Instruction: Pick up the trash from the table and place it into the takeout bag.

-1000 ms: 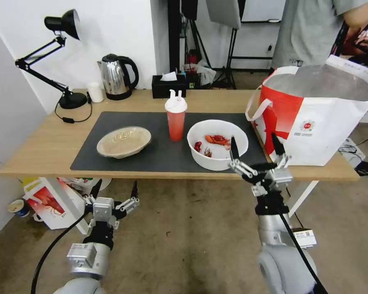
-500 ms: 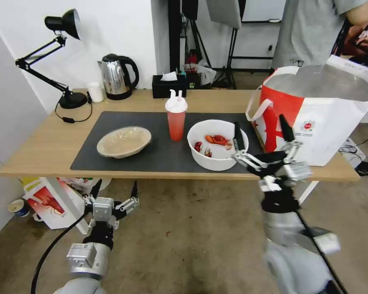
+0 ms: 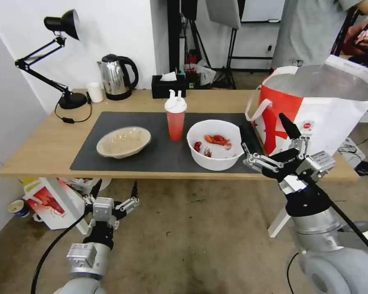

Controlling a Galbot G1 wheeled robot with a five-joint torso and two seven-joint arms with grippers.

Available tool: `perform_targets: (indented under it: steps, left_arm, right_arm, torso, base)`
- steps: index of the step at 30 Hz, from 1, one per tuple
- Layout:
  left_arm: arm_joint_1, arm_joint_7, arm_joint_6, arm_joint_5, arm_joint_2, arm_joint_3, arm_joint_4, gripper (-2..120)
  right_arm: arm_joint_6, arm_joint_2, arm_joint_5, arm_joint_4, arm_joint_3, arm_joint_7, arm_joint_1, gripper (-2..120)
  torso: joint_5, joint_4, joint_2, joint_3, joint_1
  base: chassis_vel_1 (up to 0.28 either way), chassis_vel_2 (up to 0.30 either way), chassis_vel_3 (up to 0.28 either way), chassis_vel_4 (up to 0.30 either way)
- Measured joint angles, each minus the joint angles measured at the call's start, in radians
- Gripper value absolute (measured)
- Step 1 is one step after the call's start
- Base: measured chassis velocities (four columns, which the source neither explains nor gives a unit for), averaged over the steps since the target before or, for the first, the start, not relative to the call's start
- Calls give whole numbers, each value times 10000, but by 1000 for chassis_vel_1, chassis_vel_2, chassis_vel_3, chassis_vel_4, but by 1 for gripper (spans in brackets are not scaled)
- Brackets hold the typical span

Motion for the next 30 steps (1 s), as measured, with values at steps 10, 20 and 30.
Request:
perform_targets:
  steps: [10,20,30]
  left_arm:
    - [0,0,0,0,0,0,0,100]
    - [0,-1,0,0,0,0,0,100]
    - [0,-1,0,0,0,0,0,100]
  right_arm:
    - [-1071,-1266,1401,131,165,186,357,100]
    - [-2771,-3255,3600,234,401,558,974,100]
    - [-3658,-4876,5286,88,14,678,2197,100]
  torso:
    - [1,0,0,0,0]
    - [2,0,0,0,-2]
    - [1,2,0,0,-1]
  base:
    - [0,0,0,0]
    - [0,0,0,0]
    - [0,0,0,0]
